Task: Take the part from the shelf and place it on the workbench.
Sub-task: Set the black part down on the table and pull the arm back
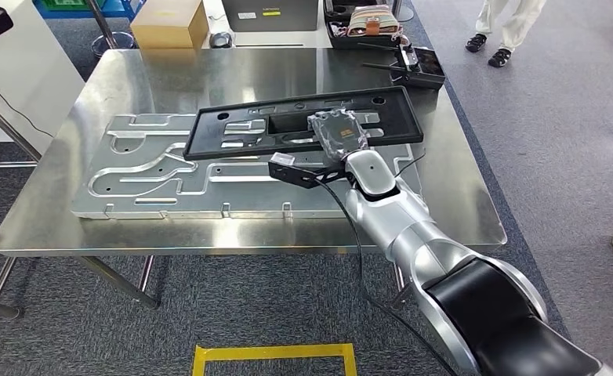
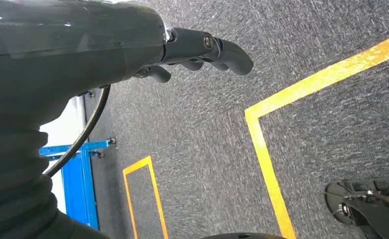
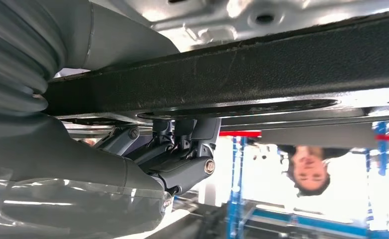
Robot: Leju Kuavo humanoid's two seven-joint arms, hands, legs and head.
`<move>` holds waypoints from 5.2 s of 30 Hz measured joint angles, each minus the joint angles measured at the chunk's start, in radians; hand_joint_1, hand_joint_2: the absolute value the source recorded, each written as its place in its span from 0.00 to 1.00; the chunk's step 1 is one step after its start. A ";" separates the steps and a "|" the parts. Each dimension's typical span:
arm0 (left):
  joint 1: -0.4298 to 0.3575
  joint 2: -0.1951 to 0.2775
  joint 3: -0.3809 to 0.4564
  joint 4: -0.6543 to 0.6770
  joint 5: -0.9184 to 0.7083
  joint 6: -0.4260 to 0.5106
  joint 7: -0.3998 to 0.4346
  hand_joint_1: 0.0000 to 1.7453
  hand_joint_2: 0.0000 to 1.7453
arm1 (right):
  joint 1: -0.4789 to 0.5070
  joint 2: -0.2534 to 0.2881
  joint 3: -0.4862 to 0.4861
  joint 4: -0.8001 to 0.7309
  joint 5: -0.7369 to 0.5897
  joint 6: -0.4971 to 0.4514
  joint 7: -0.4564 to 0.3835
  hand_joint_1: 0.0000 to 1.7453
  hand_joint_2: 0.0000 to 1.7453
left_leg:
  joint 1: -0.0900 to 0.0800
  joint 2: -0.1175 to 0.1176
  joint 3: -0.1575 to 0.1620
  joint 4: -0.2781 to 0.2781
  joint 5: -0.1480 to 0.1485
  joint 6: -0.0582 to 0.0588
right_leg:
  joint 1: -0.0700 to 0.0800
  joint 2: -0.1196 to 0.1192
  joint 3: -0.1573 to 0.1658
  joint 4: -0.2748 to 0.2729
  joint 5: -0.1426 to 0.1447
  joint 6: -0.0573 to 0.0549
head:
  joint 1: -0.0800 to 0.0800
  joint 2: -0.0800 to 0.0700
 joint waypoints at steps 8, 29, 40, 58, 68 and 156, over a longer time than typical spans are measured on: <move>0.001 0.000 0.000 0.000 -0.003 0.025 -0.003 0.00 1.00 | 0.085 0.003 0.047 0.024 0.058 -0.008 -0.077 1.00 1.00 | 0.000 0.000 0.000 0.000 0.000 0.000 | 0.000 0.000 0.000 0.000 0.000 0.000 | 0.000 0.000; 0.015 0.009 -0.024 0.000 -0.004 0.029 -0.066 0.00 1.00 | 0.152 -0.040 0.006 0.033 0.042 -0.109 -0.087 1.00 1.00 | -0.001 0.000 0.000 0.000 0.000 0.000 | -0.001 0.000 0.000 0.000 0.000 0.000 | 0.000 0.000; 0.019 0.011 -0.024 0.000 -0.005 0.031 -0.052 0.00 1.00 | 0.102 -0.043 -0.099 -0.004 0.091 -0.281 -0.033 1.00 1.00 | 0.000 0.000 -0.001 0.000 0.000 0.000 | -0.001 0.000 0.000 0.000 0.000 0.000 | 0.000 0.000; 0.018 0.012 -0.023 0.000 -0.004 0.035 -0.047 0.00 1.00 | 0.049 -0.005 -0.106 -0.012 0.157 -0.190 -0.023 1.00 1.00 | 0.012 0.028 0.046 -0.009 -0.034 0.022 | -0.017 -0.074 -0.161 0.287 -0.082 0.042 | 0.000 0.000; 0.018 0.011 -0.021 0.000 0.000 0.045 -0.039 0.00 1.00 | 0.057 0.008 -0.107 -0.005 0.163 -0.174 -0.027 1.00 1.00 | 0.034 0.046 0.105 0.040 -0.060 -0.057 | -0.025 -0.096 -0.041 0.014 0.021 0.003 | 0.000 0.000; 0.025 0.006 0.053 0.000 0.062 0.080 -0.197 0.00 0.00 | 0.076 0.082 -0.246 0.011 0.142 -0.050 -0.167 0.00 0.00 | -0.005 0.052 0.014 0.005 -0.015 0.004 | -0.004 -0.090 -0.028 -0.002 0.037 0.009 | 0.000 0.000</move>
